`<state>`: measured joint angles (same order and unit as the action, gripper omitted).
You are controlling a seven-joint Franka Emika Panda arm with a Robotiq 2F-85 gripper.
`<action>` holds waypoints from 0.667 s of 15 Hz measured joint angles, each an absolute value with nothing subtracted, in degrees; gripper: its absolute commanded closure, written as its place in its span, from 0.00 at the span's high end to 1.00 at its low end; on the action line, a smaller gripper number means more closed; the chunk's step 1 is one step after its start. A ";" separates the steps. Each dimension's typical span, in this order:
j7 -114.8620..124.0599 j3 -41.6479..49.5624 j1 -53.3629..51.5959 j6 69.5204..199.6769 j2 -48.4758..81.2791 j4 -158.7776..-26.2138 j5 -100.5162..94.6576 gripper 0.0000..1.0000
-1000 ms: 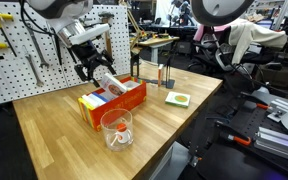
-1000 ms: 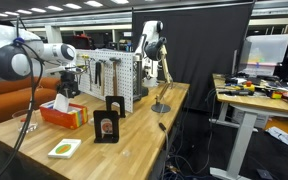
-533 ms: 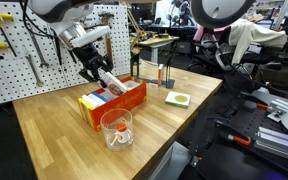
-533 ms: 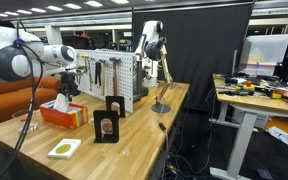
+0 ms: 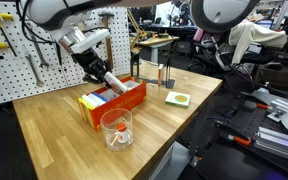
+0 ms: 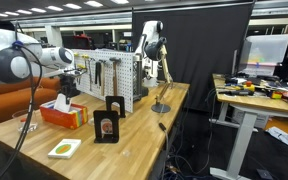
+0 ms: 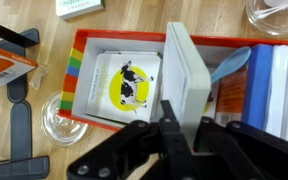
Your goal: Pick up the book in the back and place it inside the box
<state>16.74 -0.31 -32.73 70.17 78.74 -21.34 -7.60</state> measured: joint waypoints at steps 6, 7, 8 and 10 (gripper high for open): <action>16.40 0.71 -32.99 70.60 78.69 -21.23 -9.35 0.04; 16.18 1.11 -33.21 70.84 78.66 -21.22 -10.10 0.04; 15.98 1.61 -33.55 71.27 78.61 -21.18 -11.01 0.04; 15.35 2.63 -34.35 72.55 78.45 -21.03 -12.43 0.04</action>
<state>15.35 2.63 -34.35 72.55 78.45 -21.03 -12.43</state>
